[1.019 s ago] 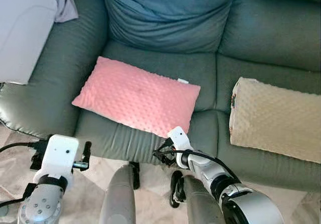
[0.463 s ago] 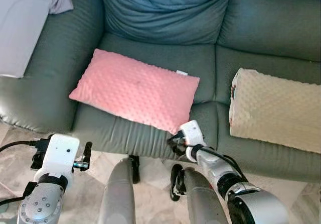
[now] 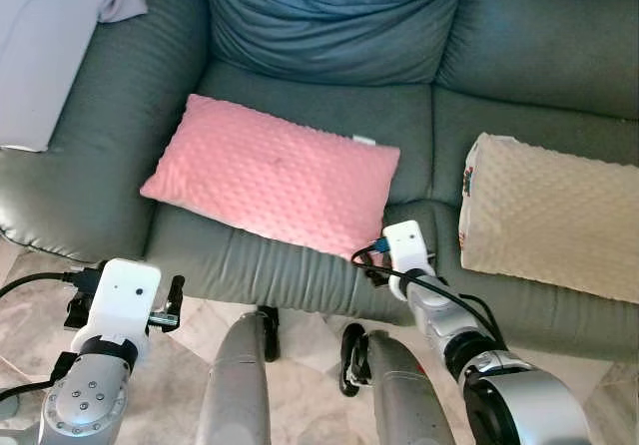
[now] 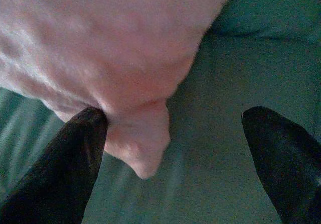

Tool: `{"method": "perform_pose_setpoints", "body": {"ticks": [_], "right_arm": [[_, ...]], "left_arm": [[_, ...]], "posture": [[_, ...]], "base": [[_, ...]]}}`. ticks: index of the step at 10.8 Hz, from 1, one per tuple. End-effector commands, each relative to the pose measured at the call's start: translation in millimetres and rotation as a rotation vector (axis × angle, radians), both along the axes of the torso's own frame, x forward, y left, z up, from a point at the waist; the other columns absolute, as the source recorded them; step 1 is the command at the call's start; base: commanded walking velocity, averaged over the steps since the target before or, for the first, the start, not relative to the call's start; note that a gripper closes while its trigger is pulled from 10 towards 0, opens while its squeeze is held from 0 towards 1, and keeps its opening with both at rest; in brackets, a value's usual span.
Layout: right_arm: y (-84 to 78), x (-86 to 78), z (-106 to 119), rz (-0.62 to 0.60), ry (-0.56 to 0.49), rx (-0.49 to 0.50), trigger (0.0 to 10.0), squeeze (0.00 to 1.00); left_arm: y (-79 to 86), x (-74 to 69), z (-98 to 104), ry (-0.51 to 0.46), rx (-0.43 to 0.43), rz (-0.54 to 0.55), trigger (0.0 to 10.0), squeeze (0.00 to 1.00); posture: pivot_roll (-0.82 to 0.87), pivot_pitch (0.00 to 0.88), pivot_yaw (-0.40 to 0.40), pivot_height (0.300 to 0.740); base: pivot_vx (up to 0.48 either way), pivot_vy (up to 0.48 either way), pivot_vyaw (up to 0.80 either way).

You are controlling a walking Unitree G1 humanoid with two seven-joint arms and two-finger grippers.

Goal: Move the pillow to the sofa

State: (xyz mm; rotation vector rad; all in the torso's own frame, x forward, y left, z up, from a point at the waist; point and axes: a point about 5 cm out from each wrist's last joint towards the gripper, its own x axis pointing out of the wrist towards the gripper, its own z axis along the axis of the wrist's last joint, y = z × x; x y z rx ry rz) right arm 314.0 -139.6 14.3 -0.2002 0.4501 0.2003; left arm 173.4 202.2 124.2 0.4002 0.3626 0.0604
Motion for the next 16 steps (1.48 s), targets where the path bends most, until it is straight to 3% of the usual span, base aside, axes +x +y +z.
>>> {"method": "perform_pose_setpoints", "body": {"ticks": [1, 4, 7, 10, 12, 15, 16], "right_arm": [[-6.7, -11.6, -13.4, -0.032, 0.058, -0.018, 10.0, 0.00], [-11.6, -9.3, -11.3, -0.055, 0.055, -0.025, 10.0, 0.00], [-23.6, -12.1, -14.8, -0.115, 0.071, -0.126, 10.0, 0.00], [-29.3, -9.7, -12.0, -0.132, 0.059, -0.156, 10.0, 0.00], [-1.5, 4.3, 7.5, -0.025, -0.052, 0.077, 10.0, 0.00], [22.8, 21.9, 36.2, 0.050, -0.160, 0.207, 10.0, 0.00], [28.5, 25.5, 45.7, 0.098, -0.211, 0.206, 10.0, 0.00]], "left_arm": [[-0.4, -4.6, -7.8, 0.045, -0.010, -0.002, 10.0, 0.00], [-0.6, -1.5, -8.0, 0.041, -0.012, -0.004, 10.0, 0.00], [-3.7, 4.9, -8.0, 0.029, -0.021, -0.007, 10.0, 0.00], [-2.7, 5.1, -9.2, 0.027, -0.023, 0.005, 10.0, 0.00], [-3.5, 7.2, -8.0, 0.014, -0.030, 0.011, 10.0, 0.00], [-4.5, 7.2, -8.2, 0.016, -0.033, 0.009, 10.0, 0.00], [-5.6, 9.0, -8.8, 0.014, -0.037, 0.006, 10.0, 0.00]], "posture": [[0.25, 0.419, 0.018, 0.696], [0.24, 0.414, 0.021, 0.696], [0.24, 0.404, 0.016, 0.696], [0.24, 0.398, 0.007, 0.696], [0.24, 0.396, 0.006, 0.696], [0.24, 0.396, 0.007, 0.696], [0.23, 0.396, 0.008, 0.696]], "base": [[0.000, 0.000, 0.00], [0.000, 0.000, 0.00], [0.000, 0.000, 0.00], [0.000, 0.000, 0.00], [0.000, 0.000, 0.00], [0.000, 0.000, 0.00], [0.000, 0.000, 0.00]]}}
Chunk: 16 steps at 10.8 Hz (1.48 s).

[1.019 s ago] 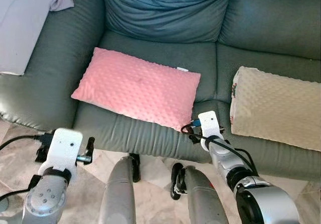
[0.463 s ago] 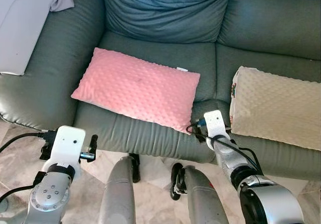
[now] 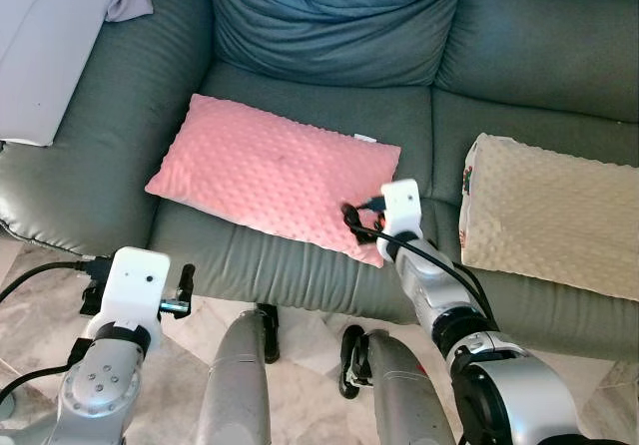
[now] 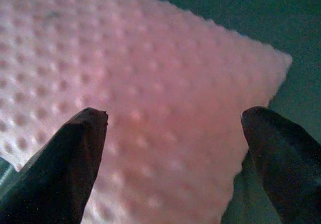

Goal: Move the pillow to the sofa

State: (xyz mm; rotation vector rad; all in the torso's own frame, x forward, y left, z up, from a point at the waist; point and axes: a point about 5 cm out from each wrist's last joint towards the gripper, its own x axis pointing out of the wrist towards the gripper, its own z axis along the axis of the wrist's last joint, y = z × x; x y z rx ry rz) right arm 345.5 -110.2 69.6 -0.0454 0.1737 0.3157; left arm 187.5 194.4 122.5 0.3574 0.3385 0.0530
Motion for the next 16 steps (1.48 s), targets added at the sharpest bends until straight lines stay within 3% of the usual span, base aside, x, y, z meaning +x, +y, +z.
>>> {"method": "perform_pose_setpoints", "body": {"ticks": [1, 2, 4, 7, 8, 11, 13, 15, 16], "right_arm": [[-1.2, -6.1, -11.4, 0.013, 0.048, -0.021, 10.0, 0.00], [-4.0, -14.6, -30.7, 0.019, 0.198, 0.013, 10.0, 0.00], [-2.9, -31.5, -52.7, 0.119, 0.335, 0.014, 10.0, 0.00], [-15.3, -38.8, -64.2, 0.111, 0.380, -0.142, 10.0, 0.00], [-37.8, -41.6, -70.6, -0.002, 0.427, -0.245, 10.0, 0.00], [-75.9, -44.9, -71.7, -0.198, 0.436, -0.274, 10.0, 0.00], [-85.5, -43.3, -68.2, -0.263, 0.410, -0.279, 10.0, 0.00], [-65.5, -36.6, -62.9, -0.175, 0.377, -0.162, 10.0, 0.00], [-49.6, -35.3, -62.8, -0.105, 0.371, -0.182, 10.0, 0.00]], "left_arm": [[1.8, -4.8, -7.5, 0.041, 0.004, 0.008, 10.0, 0.00], [1.2, -7.2, -6.8, 0.045, 0.003, 0.004, 10.0, 0.00], [3.6, -11.0, -5.5, 0.054, 0.008, 0.005, 10.0, 0.00], [6.7, -16.1, -3.1, 0.066, 0.017, 0.004, 10.0, 0.00], [6.0, -17.0, -3.5, 0.075, 0.017, -0.002, 10.0, 0.00], [5.4, -16.1, -3.6, 0.079, 0.015, -0.005, 10.0, 0.00], [5.8, -15.5, -3.4, 0.081, 0.017, -0.003, 10.0, 0.00], [6.8, -14.6, -3.2, 0.078, 0.020, -0.002, 10.0, 0.00], [3.7, -11.1, -2.6, 0.069, 0.012, -0.009, 10.0, 0.00]], "posture": [[0.23, 0.402, 0.010, 0.696], [0.25, 0.415, 0.018, 0.696], [0.27, 0.428, 0.024, 0.696], [0.29, 0.448, 0.033, 0.696], [0.29, 0.450, 0.035, 0.696], [0.29, 0.456, 0.036, 0.696], [0.29, 0.454, 0.035, 0.696], [0.30, 0.449, 0.037, 0.696], [0.28, 0.432, 0.033, 0.696]], "base": [[0.000, 0.000, 0.00], [0.000, 0.000, 0.00], [0.000, 0.000, 0.00], [0.000, 0.000, 0.00], [0.000, 0.000, 0.00], [0.000, 0.000, 0.00], [0.000, 0.000, 0.00], [0.000, 0.000, 0.00], [0.000, 0.000, 0.00]]}}
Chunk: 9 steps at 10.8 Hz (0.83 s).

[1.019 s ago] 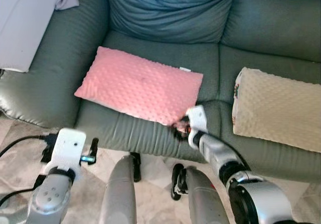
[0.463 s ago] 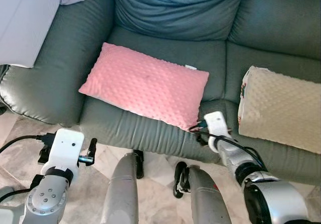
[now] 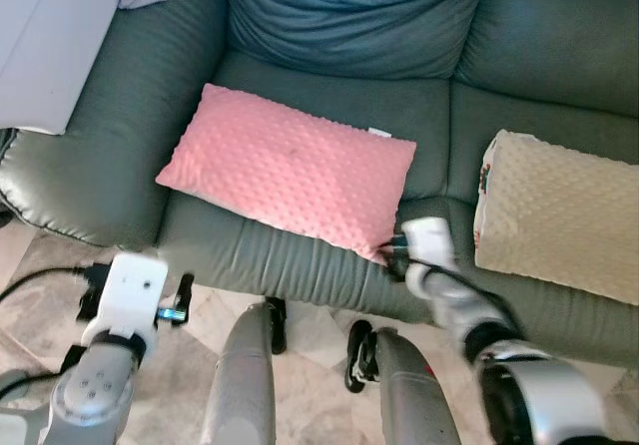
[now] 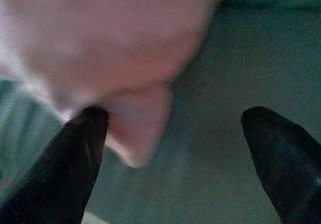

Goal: Move the pillow to the sofa

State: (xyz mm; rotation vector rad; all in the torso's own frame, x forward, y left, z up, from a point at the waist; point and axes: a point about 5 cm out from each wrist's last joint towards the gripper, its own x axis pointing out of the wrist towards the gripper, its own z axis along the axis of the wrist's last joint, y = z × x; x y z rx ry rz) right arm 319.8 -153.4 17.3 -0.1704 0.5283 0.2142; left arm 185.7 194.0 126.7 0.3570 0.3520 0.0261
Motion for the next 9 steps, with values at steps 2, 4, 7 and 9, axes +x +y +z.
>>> {"method": "perform_pose_setpoints", "body": {"ticks": [2, 4, 7, 9], "right_arm": [[3.8, -10.7, -11.5, 0.053, 0.054, 0.006, 10.0, 0.00], [18.4, -16.2, -15.5, 0.129, 0.100, 0.107, 10.0, 0.00], [45.3, -5.2, 11.6, 0.310, -0.131, 0.115, 10.0, 0.00], [39.6, 5.4, 29.7, 0.265, -0.261, 0.099, 10.0, 0.00]], "left_arm": [[-6.1, 9.9, -10.2, 0.010, -0.015, 0.006, 10.0, 0.00], [-10.8, 18.3, -12.4, -0.010, -0.032, 0.013, 10.0, 0.00], [-11.9, 14.8, -19.2, -0.008, -0.050, 0.024, 10.0, 0.00], [-18.8, 11.8, -17.9, -0.016, -0.086, -0.020, 10.0, 0.00]], "posture": [[0.23, 0.374, 0.010, 0.696], [0.20, 0.341, -0.007, 0.696], [0.19, 0.328, -0.010, 0.696], [0.20, 0.346, 0.007, 0.696]], "base": [[0.000, 0.000, 0.00], [0.000, 0.000, 0.00], [0.000, 0.000, 0.00], [0.000, 0.000, 0.00]]}}
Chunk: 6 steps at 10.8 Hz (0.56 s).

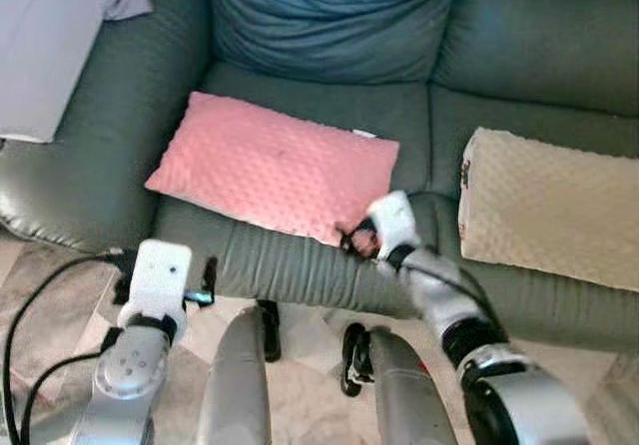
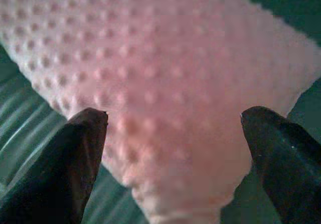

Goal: Move the pillow to the sofa

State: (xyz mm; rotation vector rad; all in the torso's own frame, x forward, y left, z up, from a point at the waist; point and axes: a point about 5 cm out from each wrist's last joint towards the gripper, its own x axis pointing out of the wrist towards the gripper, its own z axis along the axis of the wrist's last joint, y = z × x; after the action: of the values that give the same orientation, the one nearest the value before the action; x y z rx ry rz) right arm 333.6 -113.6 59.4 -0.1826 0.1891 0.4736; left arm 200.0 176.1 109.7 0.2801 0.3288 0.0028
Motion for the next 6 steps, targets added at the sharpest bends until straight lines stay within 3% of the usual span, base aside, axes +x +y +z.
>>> {"method": "perform_pose_setpoints", "body": {"ticks": [1, 4, 6], "right_arm": [[-2.5, -7.1, -10.3, -0.019, 0.032, 0.008, 10.0, 0.00], [-6.7, -8.6, -14.3, -0.035, 0.041, -0.001, 10.0, 0.00], [-10.0, -9.8, -16.9, -0.049, 0.045, -0.011, 10.0, 0.00]], "left_arm": [[-0.1, -6.2, 0.1, 0.009, -0.003, -0.016, 10.0, 0.00], [1.8, -11.5, 0.0, 0.029, 0.005, -0.034, 10.0, 0.00], [3.5, -15.3, 1.0, 0.041, 0.011, -0.039, 10.0, 0.00]], "posture": [[0.21, 0.358, 0.016, 0.691], [0.22, 0.390, 0.030, 0.647], [0.23, 0.409, 0.040, 0.647]], "base": [[0.000, 0.000, 0.00], [0.000, 0.000, 0.00], [0.000, 0.000, 0.00]]}}
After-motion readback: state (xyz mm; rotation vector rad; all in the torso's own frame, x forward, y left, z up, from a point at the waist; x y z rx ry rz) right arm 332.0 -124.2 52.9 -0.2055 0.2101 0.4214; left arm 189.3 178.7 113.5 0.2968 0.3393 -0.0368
